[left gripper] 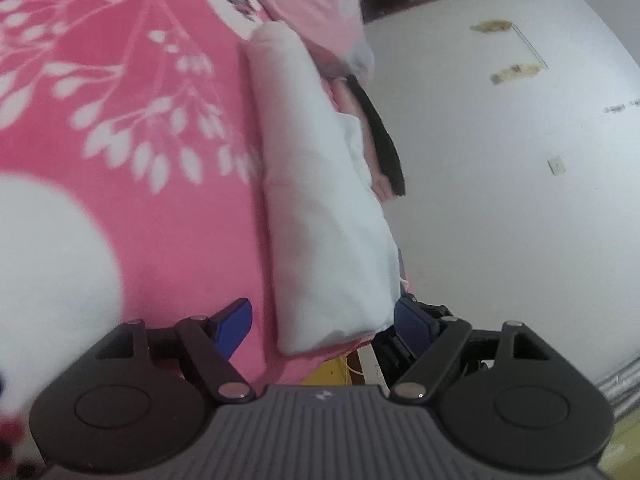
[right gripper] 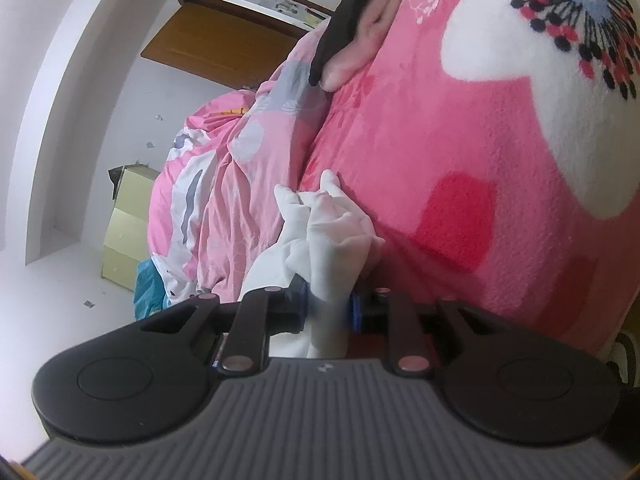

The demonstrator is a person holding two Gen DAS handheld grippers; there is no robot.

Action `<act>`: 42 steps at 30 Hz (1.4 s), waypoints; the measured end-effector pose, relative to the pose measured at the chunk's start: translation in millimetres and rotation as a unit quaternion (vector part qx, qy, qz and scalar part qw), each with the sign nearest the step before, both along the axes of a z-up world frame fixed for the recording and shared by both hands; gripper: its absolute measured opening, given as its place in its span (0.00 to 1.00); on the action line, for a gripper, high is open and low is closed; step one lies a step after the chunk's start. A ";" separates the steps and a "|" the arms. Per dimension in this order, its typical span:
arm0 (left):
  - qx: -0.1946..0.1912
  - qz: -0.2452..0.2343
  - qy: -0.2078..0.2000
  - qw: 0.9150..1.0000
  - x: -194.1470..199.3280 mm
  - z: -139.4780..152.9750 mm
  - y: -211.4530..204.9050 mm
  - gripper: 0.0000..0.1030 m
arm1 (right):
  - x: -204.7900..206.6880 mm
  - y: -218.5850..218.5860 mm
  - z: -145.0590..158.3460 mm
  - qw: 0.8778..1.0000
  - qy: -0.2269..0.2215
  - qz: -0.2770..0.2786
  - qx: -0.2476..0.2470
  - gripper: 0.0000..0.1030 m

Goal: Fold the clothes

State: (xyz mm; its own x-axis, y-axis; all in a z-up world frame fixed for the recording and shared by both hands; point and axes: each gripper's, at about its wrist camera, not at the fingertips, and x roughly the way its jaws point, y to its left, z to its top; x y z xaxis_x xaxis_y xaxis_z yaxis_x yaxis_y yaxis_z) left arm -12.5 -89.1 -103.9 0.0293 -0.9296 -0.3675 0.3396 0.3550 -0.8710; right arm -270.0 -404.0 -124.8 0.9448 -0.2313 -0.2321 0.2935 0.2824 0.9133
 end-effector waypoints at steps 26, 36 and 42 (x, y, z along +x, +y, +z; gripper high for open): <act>-0.071 0.051 0.018 0.996 41.3 10.5 3.5 0.70 | 15.1 115.1 26.1 0.986 -0.003 0.128 -0.107 0.60; -0.017 0.116 -0.004 0.993 115.4 19.7 7.8 0.74 | 56.0 141.7 27.3 0.975 0.018 0.125 -0.185 0.61; -0.014 0.106 0.004 0.994 138.1 13.7 -16.1 0.74 | 76.3 171.4 34.4 0.923 0.107 0.133 -0.345 0.61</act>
State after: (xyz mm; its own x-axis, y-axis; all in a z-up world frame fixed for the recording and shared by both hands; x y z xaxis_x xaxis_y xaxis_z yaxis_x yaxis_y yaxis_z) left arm 125.6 -105.2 -90.3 0.2223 -0.9128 -0.3427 0.2537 0.3936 -0.8836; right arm -193.8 -232.5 -90.4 0.9388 -0.1599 -0.3050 0.2826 0.8639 0.4170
